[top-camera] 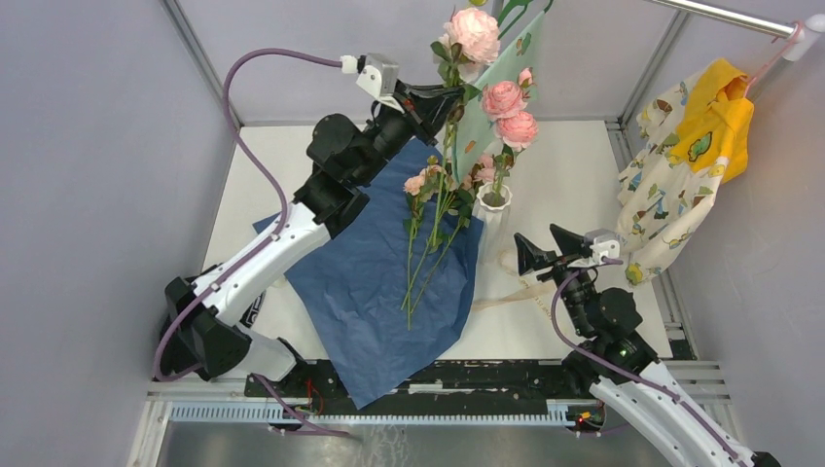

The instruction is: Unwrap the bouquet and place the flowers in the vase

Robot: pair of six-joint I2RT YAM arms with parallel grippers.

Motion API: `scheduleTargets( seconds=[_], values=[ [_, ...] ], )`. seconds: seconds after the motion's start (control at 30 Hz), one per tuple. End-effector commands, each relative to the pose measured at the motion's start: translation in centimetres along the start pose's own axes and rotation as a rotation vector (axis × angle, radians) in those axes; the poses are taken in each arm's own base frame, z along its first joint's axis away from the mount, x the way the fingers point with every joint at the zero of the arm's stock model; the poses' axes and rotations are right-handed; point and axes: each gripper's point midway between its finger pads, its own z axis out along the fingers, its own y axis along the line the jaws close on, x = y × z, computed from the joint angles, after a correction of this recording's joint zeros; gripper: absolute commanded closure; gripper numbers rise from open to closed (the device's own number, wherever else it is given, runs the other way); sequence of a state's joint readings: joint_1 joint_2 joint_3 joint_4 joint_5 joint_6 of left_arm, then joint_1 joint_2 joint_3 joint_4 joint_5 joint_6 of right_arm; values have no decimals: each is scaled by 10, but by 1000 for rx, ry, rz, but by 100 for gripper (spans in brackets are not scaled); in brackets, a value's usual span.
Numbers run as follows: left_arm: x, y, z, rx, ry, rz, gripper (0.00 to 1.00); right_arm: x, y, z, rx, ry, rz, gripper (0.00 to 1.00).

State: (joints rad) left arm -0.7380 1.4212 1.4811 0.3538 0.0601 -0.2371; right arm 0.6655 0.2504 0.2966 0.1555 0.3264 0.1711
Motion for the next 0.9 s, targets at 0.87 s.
scheduleTargets(
  seconds=[0.87],
  values=[
    [-64,-70,78,424,-384,-22,98,-17,-16,-8,73,-59,-24,15]
  ],
)
